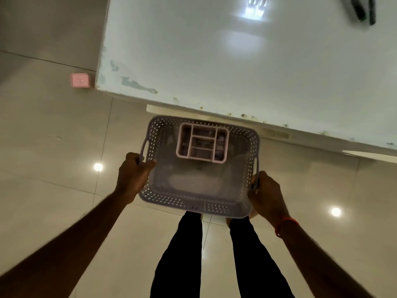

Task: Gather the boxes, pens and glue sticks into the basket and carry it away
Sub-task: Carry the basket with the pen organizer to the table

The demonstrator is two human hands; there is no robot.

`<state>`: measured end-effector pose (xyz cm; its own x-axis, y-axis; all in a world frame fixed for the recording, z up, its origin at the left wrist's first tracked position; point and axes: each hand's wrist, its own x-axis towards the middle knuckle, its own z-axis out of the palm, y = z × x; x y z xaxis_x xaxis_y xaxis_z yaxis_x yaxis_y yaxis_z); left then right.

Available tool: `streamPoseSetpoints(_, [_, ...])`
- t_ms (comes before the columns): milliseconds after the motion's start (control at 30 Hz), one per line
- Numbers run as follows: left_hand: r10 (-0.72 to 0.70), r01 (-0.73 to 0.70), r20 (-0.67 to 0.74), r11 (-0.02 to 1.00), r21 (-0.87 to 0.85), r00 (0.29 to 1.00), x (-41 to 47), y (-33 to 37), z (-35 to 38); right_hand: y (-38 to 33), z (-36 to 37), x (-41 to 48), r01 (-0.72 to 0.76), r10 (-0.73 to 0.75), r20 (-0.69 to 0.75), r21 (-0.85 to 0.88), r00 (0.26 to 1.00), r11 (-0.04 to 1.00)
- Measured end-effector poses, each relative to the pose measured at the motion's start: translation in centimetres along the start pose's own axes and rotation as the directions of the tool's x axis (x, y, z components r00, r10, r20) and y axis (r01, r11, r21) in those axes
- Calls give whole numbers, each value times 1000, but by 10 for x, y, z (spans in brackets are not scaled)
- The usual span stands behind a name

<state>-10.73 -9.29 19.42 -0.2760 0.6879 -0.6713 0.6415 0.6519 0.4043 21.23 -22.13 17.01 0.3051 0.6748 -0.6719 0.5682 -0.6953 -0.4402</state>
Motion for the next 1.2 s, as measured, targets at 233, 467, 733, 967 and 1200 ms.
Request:
streamPoseSetpoints(233, [11, -11, 22, 999, 33, 1000, -46, -10, -44, 7, -2, -58, 43, -41, 123, -11, 992, 999])
streamPoseSetpoints(467, [99, -97, -22, 991, 91, 995, -85, 13, -76, -29, -57, -106, 63, -74, 88, 123, 993, 990])
streamPoseSetpoints(733, [258, -250, -90, 964, 88, 962, -102, 77, -106, -66, -124, -113, 96, -96, -1, 75, 995, 993])
streamPoseSetpoints(967, [403, -389, -130, 913, 125, 906, -73, 160, -126, -117, -173, -70, 217, -199, -125, 161, 972, 963])
streamPoseSetpoints(1200, [478, -479, -194, 876, 45, 856, -22, 222, -115, -147, -210, 4, 264, -231, -272, 89, 934, 960])
